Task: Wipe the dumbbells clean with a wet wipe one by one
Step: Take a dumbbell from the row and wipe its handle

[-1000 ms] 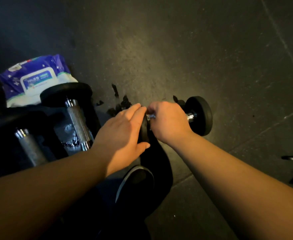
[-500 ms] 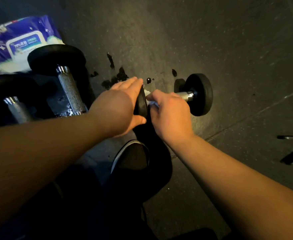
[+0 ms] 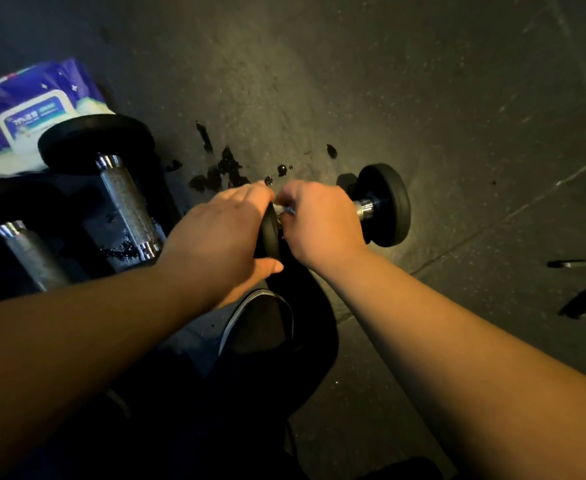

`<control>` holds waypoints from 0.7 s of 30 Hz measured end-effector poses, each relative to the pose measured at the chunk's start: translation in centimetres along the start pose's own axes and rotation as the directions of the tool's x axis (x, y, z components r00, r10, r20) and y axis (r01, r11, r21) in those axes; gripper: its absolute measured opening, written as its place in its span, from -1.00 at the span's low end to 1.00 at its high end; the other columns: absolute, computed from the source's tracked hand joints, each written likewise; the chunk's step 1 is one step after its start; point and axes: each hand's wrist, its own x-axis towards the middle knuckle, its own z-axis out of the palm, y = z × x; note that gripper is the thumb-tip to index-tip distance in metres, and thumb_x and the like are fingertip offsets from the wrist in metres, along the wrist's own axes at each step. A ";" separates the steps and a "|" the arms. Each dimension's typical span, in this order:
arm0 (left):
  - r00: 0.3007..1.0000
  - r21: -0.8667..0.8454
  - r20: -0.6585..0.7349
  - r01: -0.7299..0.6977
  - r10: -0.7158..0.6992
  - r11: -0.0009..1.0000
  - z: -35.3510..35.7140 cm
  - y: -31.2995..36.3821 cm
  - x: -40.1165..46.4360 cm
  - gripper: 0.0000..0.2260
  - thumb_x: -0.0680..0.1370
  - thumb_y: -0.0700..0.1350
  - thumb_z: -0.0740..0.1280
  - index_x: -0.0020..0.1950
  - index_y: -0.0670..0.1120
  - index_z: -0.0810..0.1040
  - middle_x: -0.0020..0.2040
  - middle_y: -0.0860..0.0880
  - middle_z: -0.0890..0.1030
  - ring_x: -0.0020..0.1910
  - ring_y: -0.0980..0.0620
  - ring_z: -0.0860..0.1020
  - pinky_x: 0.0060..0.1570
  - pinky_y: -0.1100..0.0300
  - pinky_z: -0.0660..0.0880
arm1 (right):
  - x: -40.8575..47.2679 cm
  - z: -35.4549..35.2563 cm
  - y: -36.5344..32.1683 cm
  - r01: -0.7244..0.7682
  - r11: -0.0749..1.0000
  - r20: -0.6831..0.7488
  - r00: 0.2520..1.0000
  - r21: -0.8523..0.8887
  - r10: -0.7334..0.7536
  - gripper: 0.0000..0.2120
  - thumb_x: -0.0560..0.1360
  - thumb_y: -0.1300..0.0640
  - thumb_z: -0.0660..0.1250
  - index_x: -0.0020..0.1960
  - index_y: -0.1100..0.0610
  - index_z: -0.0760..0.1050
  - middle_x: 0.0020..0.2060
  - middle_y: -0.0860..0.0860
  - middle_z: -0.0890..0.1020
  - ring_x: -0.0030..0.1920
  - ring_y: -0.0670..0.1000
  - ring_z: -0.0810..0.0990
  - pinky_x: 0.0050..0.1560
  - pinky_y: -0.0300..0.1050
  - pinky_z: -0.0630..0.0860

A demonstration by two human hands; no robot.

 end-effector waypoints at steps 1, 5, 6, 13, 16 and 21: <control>1.000 0.024 -0.015 -0.021 0.021 0.999 0.3 0.1 -0.4 -0.18 0.31 0.22 0.54 0.45 0.00 0.27 0.46 -0.04 0.40 0.44 -0.05 0.35 0.33 -0.05 0.41 | -0.2 0.1 0.1 0.000 1.000 0.003 1.000 -0.007 0.000 -0.78 0.49 0.15 0.33 0.09 -0.02 0.61 -0.07 0.05 0.69 0.00 0.17 0.62 -0.15 -0.07 0.45; 1.000 0.007 -0.014 -0.007 0.007 1.000 0.5 0.0 -0.3 -0.19 0.35 0.19 0.53 0.49 0.02 0.24 0.52 -0.02 0.33 0.48 -0.05 0.30 0.37 -0.05 0.36 | -0.8 0.3 0.1 0.007 1.000 -0.061 0.998 0.016 -0.006 -0.80 0.48 0.17 0.31 0.07 0.00 0.60 -0.13 0.07 0.68 -0.05 0.19 0.62 -0.16 -0.02 0.54; 1.000 -0.015 0.002 0.009 -0.009 1.000 0.1 -0.2 0.2 -0.19 0.36 0.17 0.52 0.51 0.02 0.25 0.53 -0.02 0.32 0.49 -0.04 0.29 0.39 -0.03 0.33 | -1.0 0.3 0.2 0.021 0.999 -0.091 0.996 0.025 -0.019 -0.81 0.48 0.17 0.31 0.06 0.01 0.60 -0.15 0.08 0.67 -0.06 0.20 0.61 -0.16 0.02 0.55; 0.987 -0.111 -0.131 0.075 -0.089 0.991 -2.9 -1.8 3.0 -0.56 0.51 0.06 0.41 0.38 0.04 0.49 0.31 -0.02 0.55 0.26 -0.04 0.52 0.22 0.05 0.44 | -0.7 2.0 0.4 0.159 0.987 -0.351 0.926 0.036 -0.137 -0.88 0.41 0.26 0.38 -0.08 0.10 0.60 -0.27 0.04 0.63 -0.17 0.16 0.56 -0.30 -0.02 0.48; 0.973 -0.052 -0.211 0.080 -0.089 0.995 -3.2 -1.6 3.8 -0.68 0.59 0.00 0.31 0.33 0.01 0.54 0.28 -0.03 0.58 0.23 -0.09 0.54 0.18 0.01 0.46 | -0.1 2.7 0.4 0.168 0.983 -0.370 0.920 0.070 -0.131 -0.86 0.40 0.28 0.35 -0.09 0.12 0.59 -0.21 0.01 0.64 -0.13 0.13 0.55 -0.23 -0.01 0.48; 0.996 0.091 -0.080 0.032 -0.025 0.995 -2.8 -1.4 4.0 -0.49 0.54 0.11 0.25 0.44 -0.07 0.35 0.38 -0.05 0.44 0.32 -0.13 0.44 0.19 -0.09 0.47 | 0.6 3.1 0.2 0.164 0.982 -0.421 0.900 0.097 -0.109 -0.88 0.39 0.28 0.34 -0.11 0.12 0.58 -0.22 0.01 0.64 -0.14 0.13 0.54 -0.24 0.00 0.48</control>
